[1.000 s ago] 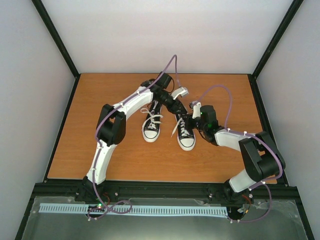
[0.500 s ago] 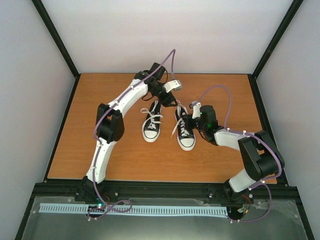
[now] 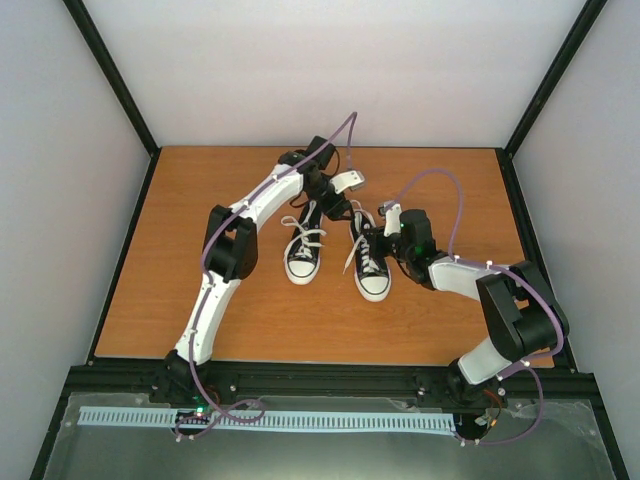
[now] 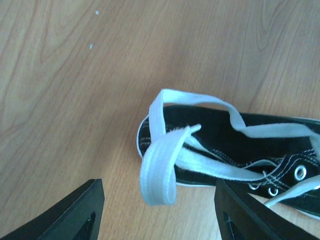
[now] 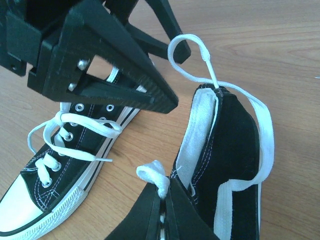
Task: Tie the shoes
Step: Wrap the shoelace around the shoelace.
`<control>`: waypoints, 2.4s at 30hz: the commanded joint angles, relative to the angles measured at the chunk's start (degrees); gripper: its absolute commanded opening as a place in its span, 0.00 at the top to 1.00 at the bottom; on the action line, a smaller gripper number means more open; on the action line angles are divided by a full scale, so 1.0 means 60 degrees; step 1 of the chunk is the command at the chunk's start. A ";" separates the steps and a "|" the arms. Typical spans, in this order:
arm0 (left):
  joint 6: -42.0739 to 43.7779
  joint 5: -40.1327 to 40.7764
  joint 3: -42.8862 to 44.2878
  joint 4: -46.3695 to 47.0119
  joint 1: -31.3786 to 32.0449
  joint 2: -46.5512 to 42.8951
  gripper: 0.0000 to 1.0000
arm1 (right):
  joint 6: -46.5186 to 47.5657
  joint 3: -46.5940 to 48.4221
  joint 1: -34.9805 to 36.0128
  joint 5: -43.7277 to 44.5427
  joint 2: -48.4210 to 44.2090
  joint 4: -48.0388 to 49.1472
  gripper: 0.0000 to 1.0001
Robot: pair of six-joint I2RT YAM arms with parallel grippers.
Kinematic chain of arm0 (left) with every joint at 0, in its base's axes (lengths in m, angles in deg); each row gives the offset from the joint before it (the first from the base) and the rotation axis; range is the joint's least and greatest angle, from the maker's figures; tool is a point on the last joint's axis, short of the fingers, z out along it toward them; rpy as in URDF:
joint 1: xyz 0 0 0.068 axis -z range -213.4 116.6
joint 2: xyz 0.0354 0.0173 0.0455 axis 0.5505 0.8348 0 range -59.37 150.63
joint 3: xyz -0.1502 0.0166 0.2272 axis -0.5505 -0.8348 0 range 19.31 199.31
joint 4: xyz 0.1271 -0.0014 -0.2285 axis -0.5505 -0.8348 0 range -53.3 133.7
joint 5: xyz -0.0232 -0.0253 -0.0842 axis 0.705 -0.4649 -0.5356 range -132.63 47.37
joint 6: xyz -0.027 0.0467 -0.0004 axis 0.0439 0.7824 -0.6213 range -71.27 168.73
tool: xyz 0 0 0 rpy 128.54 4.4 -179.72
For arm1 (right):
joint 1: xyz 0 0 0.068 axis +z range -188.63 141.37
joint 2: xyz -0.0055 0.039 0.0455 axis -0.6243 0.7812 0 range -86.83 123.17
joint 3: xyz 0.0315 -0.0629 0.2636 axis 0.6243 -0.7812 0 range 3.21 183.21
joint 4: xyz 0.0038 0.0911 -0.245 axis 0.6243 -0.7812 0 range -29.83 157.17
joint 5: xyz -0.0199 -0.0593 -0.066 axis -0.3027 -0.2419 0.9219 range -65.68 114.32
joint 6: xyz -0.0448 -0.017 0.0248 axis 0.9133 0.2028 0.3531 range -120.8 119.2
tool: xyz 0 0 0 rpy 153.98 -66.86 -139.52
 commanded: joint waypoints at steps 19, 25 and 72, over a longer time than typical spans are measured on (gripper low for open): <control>0.0952 -0.2310 -0.2305 -0.0751 0.0035 -0.2899 0.99 | -0.0071 0.0730 0.0047 -0.0214 0.0087 -0.0520 0.97; 0.1333 -0.2857 -0.4601 -0.0695 0.0381 -0.4219 0.99 | -0.0297 0.0729 0.0047 -0.0406 0.0091 -0.0501 0.97; 0.1077 -0.2236 -0.2849 -0.0254 0.4048 -0.2439 0.80 | 0.0302 0.1174 -0.0304 -0.1581 0.0297 -0.1457 0.97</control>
